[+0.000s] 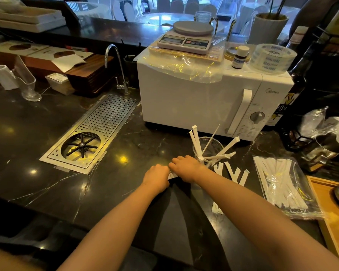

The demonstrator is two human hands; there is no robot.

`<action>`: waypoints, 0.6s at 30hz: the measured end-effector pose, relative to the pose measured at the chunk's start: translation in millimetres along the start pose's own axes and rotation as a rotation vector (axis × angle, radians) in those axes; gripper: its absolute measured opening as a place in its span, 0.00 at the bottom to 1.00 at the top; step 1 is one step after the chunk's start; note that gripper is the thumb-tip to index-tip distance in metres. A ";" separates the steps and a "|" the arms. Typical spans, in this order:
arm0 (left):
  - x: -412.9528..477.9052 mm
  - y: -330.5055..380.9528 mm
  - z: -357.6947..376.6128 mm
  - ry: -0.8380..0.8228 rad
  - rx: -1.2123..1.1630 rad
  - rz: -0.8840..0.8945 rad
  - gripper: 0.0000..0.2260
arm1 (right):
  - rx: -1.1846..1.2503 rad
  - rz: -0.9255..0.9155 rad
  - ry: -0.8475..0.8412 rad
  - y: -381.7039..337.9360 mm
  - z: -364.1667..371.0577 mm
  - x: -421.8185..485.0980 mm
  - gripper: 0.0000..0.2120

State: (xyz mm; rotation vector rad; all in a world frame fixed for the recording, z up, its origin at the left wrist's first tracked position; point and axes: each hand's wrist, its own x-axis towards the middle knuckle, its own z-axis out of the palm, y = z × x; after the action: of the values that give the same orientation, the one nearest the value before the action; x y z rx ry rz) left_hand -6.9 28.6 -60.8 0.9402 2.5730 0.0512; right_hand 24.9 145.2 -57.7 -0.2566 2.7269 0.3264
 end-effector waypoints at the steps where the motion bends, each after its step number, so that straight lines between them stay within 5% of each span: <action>1: -0.4 -0.4 0.3 0.001 0.009 0.005 0.10 | 0.002 0.005 -0.001 -1.0 -0.2 0.3 0.20; 18: -11.5 -10.9 23.2 0.047 -0.020 0.061 0.13 | 0.148 0.065 -0.040 -13.7 7.4 -7.4 0.15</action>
State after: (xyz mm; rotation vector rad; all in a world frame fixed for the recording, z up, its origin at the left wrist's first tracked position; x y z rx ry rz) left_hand 3.1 10.6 -79.9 1.0222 2.5815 0.1170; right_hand 37.2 135.0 -64.1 -0.1195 2.7076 0.1441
